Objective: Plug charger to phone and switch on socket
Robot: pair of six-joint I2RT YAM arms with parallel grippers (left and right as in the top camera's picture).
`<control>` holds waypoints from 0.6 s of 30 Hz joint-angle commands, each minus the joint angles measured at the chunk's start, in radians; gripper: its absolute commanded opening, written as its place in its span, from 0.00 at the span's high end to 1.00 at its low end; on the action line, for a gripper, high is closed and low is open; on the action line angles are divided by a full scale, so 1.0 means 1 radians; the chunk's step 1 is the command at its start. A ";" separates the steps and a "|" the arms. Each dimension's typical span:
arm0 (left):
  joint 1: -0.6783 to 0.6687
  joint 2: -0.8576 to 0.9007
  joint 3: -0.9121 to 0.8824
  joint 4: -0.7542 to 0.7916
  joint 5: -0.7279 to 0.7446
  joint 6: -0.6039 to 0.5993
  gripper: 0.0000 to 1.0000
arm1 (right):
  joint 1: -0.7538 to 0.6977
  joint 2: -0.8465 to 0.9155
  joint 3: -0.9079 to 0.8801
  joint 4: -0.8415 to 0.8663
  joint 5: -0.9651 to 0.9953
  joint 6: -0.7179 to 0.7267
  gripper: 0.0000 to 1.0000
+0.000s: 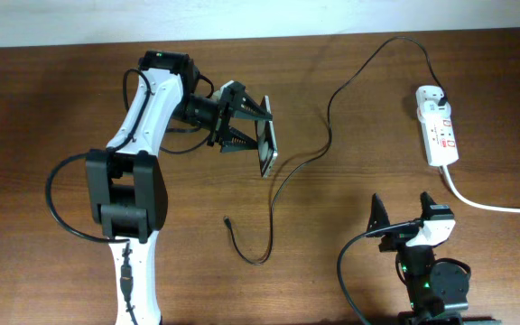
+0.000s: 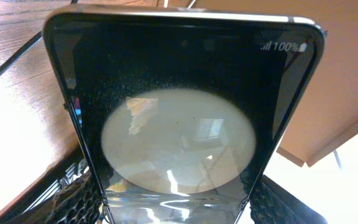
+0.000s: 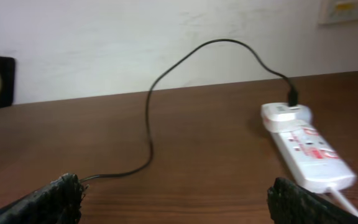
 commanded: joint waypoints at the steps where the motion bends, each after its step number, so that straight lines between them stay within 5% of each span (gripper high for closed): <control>1: -0.001 0.004 0.026 -0.031 0.129 0.000 0.60 | -0.003 0.036 -0.004 0.008 -0.216 0.277 0.01; 4: -0.001 0.004 0.026 -0.031 0.179 -0.011 0.61 | -0.003 0.125 -0.004 0.022 -0.508 0.327 0.01; 6: -0.001 0.004 0.026 -0.031 0.177 -0.014 0.62 | -0.003 0.181 -0.004 0.000 -1.023 0.327 0.01; 8: -0.001 0.004 0.026 -0.031 0.175 -0.014 0.62 | -0.003 0.206 -0.005 -0.003 -1.228 0.363 0.01; 10: -0.001 0.004 0.026 -0.030 0.175 -0.014 0.62 | -0.003 0.209 -0.005 0.019 -1.188 0.533 0.01; 13: -0.002 0.004 0.026 -0.031 0.166 -0.014 0.62 | -0.003 0.215 0.024 0.144 -1.104 0.546 0.01; 18: -0.002 0.004 0.026 -0.030 0.164 -0.013 0.62 | -0.003 0.425 0.244 0.053 -0.901 0.407 0.01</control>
